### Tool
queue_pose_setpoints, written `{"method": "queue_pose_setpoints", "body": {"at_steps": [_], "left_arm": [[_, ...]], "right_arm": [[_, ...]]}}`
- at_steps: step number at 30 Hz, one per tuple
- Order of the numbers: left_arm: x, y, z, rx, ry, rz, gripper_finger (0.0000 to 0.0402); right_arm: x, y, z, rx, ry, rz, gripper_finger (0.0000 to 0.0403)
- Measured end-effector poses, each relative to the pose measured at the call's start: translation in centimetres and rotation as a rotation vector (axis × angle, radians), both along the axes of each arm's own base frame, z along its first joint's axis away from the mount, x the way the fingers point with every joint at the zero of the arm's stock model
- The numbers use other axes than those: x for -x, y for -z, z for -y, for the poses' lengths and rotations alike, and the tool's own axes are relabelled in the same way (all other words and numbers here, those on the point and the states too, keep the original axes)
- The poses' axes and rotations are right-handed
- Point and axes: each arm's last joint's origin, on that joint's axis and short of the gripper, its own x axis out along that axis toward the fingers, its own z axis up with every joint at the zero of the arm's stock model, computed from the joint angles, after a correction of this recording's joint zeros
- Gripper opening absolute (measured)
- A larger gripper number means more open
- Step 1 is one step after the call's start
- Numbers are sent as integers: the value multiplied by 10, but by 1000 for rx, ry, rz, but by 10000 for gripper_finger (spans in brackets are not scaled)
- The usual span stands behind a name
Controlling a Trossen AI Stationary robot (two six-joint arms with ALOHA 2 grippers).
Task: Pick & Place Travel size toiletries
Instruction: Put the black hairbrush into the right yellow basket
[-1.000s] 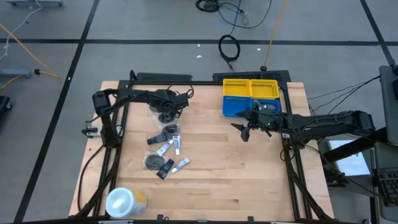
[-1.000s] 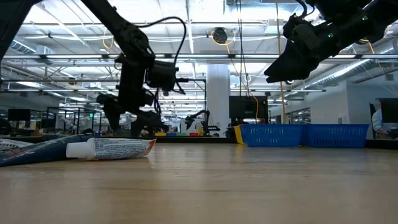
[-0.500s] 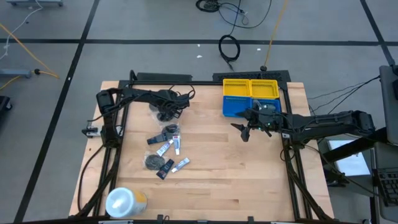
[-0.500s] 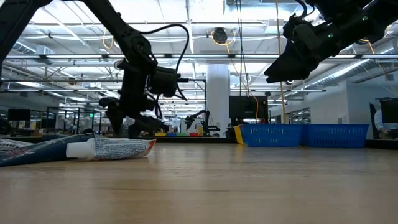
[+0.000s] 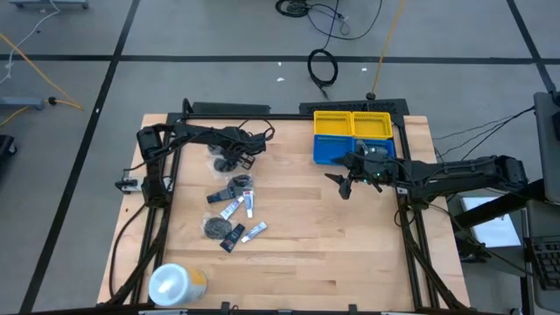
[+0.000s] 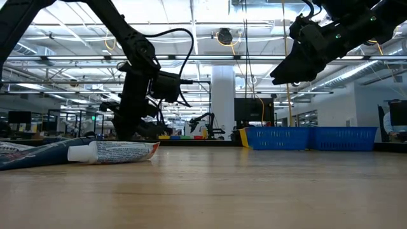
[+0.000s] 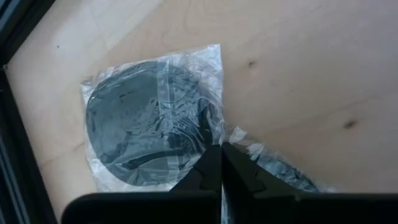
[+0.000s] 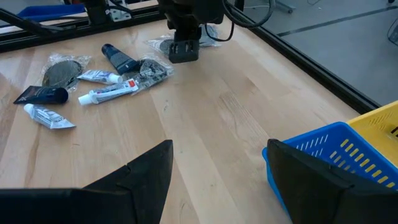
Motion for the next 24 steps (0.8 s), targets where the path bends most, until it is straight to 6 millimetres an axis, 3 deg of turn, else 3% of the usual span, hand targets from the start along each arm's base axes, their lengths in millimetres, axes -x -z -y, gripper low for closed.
{"method": "queue_pose_setpoints", "body": {"at_steps": [5, 17, 24], "left_arm": [[1, -17, 6, -28, 18, 9, 1], [7, -102, 35, -176, 99, 239, 0], [17, -134, 57, -176, 183, 371, 0]], "right_arm": [[0, 0, 0, 0, 1, 0, 251], [0, 0, 0, 2, 3, 3, 251], [0, 0, 0, 0, 0, 4, 251]]}}
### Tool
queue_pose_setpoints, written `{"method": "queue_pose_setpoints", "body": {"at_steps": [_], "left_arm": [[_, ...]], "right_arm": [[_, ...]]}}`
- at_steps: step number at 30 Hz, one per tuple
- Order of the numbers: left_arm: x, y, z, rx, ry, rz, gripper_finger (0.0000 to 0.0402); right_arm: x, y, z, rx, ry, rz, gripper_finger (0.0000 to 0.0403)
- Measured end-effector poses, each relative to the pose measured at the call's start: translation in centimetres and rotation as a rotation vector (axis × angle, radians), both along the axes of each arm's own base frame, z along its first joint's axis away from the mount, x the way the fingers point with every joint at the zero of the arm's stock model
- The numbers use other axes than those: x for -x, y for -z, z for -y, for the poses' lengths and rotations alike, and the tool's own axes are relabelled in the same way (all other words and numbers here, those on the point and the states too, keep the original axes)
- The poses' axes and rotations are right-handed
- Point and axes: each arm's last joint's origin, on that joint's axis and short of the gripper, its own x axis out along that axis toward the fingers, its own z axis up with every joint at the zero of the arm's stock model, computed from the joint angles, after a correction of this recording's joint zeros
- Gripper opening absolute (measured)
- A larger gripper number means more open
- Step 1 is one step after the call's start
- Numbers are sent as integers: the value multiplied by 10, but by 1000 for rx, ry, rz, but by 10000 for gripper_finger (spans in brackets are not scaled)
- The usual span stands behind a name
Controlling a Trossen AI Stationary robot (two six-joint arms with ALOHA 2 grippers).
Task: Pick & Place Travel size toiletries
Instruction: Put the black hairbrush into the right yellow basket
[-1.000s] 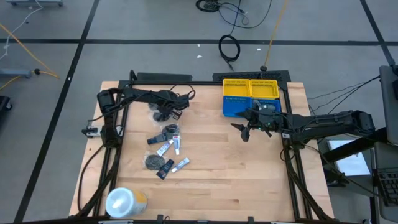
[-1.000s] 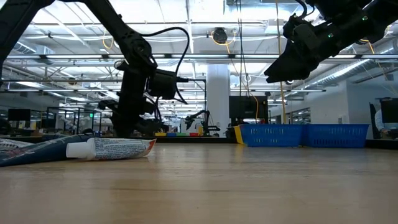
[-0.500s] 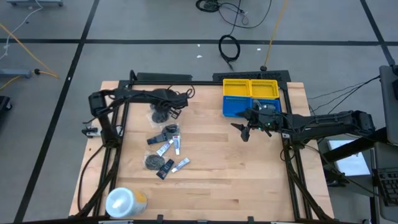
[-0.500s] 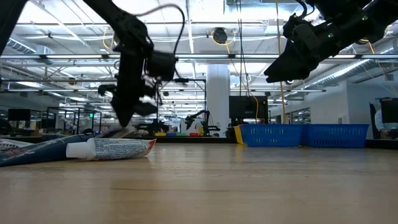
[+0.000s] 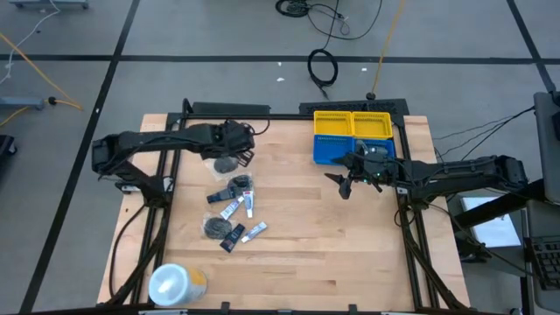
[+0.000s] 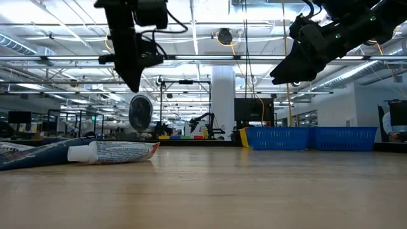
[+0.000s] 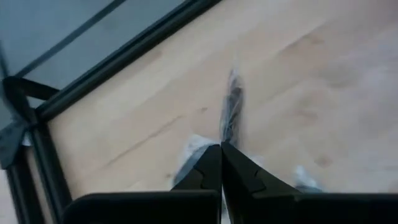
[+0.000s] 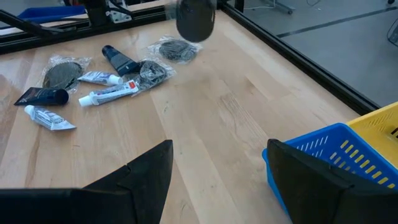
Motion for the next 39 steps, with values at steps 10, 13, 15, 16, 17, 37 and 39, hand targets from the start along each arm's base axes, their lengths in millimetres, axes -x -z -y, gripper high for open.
{"method": "queue_pose_setpoints", "body": {"at_steps": [10, 13, 15, 16, 17, 37, 39], "left_arm": [[-19, -24, 32, 35, 294, 259, 0], [-29, -30, 41, 40, 415, 349, 0], [-35, -35, 47, 33, 500, 407, 0], [-38, -37, 50, 29, 539, 440, 0], [-41, -40, 53, 31, 573, 474, 0], [-57, -59, 90, -63, 873, 660, 0], [-57, -59, 92, -68, 881, 668, 0]], "right_arm": [[-5, -6, -1, -9, -62, 80, 251], [-9, -6, -2, -15, -93, 105, 251], [-11, -6, -2, -15, -106, 109, 251], [-12, -5, -2, -13, -108, 111, 251], [-13, -5, -2, -13, -108, 111, 251], [-26, -14, -15, 20, -252, 261, 251], [-26, -16, -18, 31, -271, 278, 251]]}}
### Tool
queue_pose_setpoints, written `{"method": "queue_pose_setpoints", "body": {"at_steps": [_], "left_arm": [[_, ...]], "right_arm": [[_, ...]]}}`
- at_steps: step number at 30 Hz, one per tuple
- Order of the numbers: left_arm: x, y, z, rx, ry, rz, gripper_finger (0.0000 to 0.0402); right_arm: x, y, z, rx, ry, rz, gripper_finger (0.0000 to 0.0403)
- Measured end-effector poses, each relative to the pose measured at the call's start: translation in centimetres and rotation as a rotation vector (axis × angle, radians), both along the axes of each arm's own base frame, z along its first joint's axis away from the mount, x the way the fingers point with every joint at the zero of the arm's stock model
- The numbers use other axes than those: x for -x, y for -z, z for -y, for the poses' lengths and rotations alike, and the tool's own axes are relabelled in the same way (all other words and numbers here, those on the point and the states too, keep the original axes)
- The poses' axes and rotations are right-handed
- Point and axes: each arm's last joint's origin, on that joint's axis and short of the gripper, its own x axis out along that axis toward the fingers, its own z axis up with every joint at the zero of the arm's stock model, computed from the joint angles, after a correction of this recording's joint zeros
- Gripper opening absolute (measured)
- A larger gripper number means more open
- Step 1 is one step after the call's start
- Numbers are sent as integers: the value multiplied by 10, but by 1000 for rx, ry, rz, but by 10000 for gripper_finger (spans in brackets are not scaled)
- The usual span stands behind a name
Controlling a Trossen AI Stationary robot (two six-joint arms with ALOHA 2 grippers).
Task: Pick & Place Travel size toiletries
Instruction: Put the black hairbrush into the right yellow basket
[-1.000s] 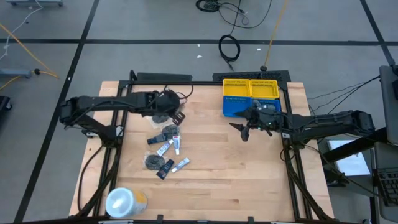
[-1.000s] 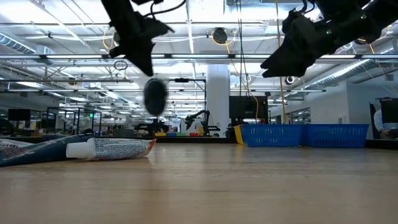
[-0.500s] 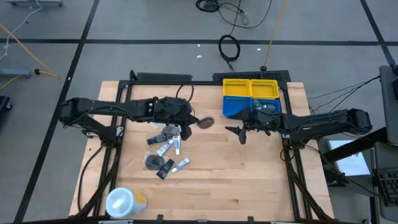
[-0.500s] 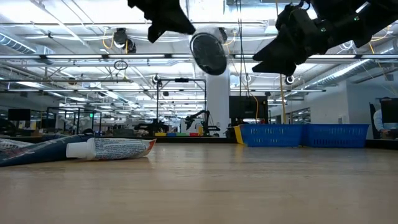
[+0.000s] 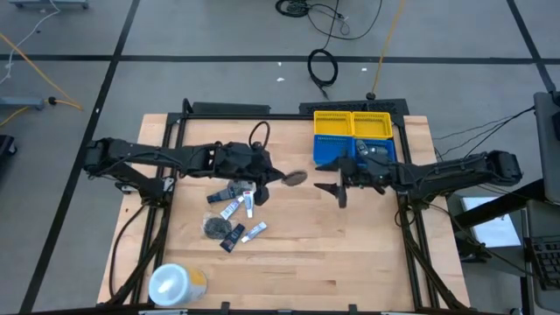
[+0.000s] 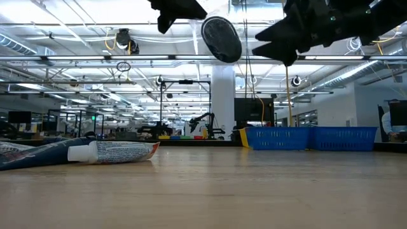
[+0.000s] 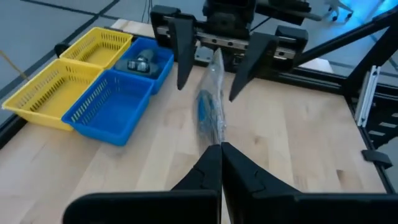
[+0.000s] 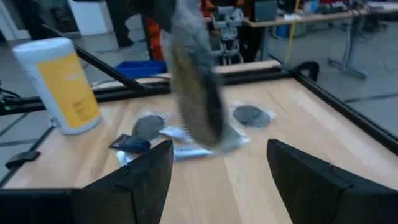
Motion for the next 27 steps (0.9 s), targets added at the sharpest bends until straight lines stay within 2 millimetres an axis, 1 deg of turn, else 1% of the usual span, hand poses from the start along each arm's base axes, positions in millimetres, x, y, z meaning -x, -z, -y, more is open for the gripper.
{"method": "queue_pose_setpoints", "body": {"at_steps": [10, 17, 23, 27], "left_arm": [[-1, -4, 15, -8, 92, 45, 0], [-2, -4, 22, -19, 120, 54, 0], [-14, 4, 23, -30, 125, 76, 0], [-20, 11, 23, -33, 124, 58, 0]], "right_arm": [[-1, -7, -9, 24, -45, 69, 251], [-1, -12, -15, 23, -70, 124, 251], [-4, -11, -20, 22, -89, 139, 251], [-9, -6, -23, 21, -101, 131, 251]]}}
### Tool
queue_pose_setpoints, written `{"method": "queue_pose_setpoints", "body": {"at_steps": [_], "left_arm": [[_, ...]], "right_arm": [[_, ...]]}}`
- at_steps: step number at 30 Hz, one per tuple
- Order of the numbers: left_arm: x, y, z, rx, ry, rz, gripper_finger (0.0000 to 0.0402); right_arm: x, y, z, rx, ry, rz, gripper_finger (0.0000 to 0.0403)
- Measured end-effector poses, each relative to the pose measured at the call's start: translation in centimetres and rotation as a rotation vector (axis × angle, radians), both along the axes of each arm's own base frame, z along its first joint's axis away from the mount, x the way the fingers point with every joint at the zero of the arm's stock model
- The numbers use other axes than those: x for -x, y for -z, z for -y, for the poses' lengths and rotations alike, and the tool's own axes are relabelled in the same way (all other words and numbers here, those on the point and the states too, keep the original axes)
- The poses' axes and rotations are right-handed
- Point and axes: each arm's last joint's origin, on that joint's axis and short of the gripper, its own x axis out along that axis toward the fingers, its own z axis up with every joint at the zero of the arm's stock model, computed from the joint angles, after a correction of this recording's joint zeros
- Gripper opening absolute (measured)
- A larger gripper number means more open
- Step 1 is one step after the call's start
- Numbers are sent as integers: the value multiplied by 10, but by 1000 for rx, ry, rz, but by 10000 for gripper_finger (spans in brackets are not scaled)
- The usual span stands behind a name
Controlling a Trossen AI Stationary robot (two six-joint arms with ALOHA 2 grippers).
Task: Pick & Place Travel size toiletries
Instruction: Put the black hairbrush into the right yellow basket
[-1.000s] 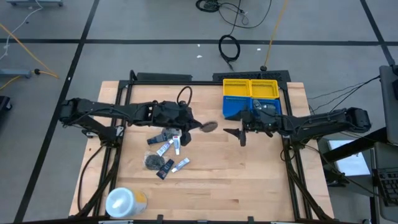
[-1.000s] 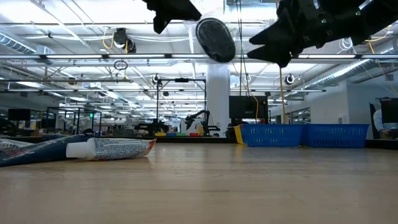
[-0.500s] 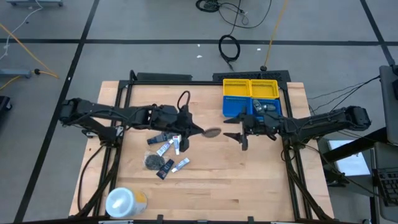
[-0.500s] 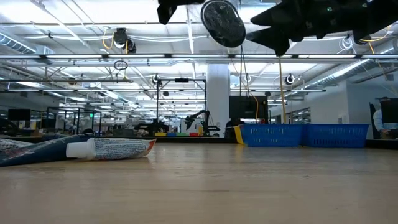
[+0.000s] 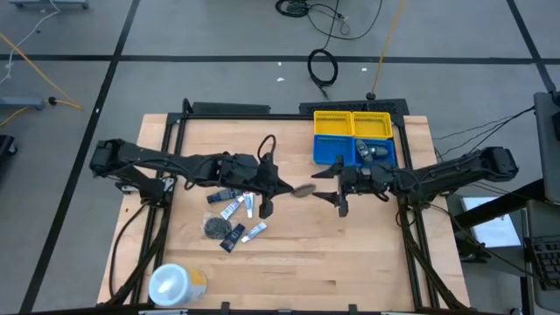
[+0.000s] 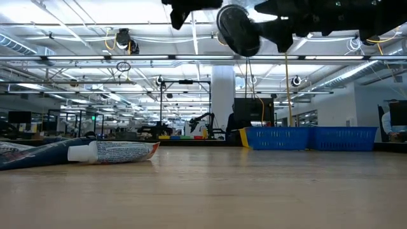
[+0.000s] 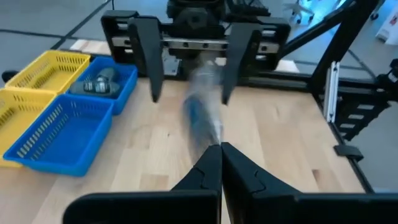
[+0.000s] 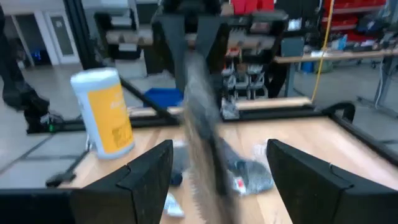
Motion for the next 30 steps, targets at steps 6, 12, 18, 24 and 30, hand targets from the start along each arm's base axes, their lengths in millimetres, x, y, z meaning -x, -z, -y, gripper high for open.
{"method": "queue_pose_setpoints", "body": {"at_steps": [6, 12, 18, 24, 30], "left_arm": [[-2, -1, 0, -15, 6, 24, 0], [-2, -1, 0, -14, 6, 25, 0], [-2, -1, 0, -17, 6, 25, 0], [-2, -1, -4, -17, -14, 25, 0], [-2, -1, -4, -23, -26, 28, 1]], "right_arm": [[-10, 10, -3, 1, -9, -12, 251], [-15, 13, -3, -26, -9, 15, 233], [-16, 15, -3, -27, -9, 2, 159], [-16, 15, -4, -27, -30, 2, 57], [-16, 15, -5, -21, -80, 2, 25]]}}
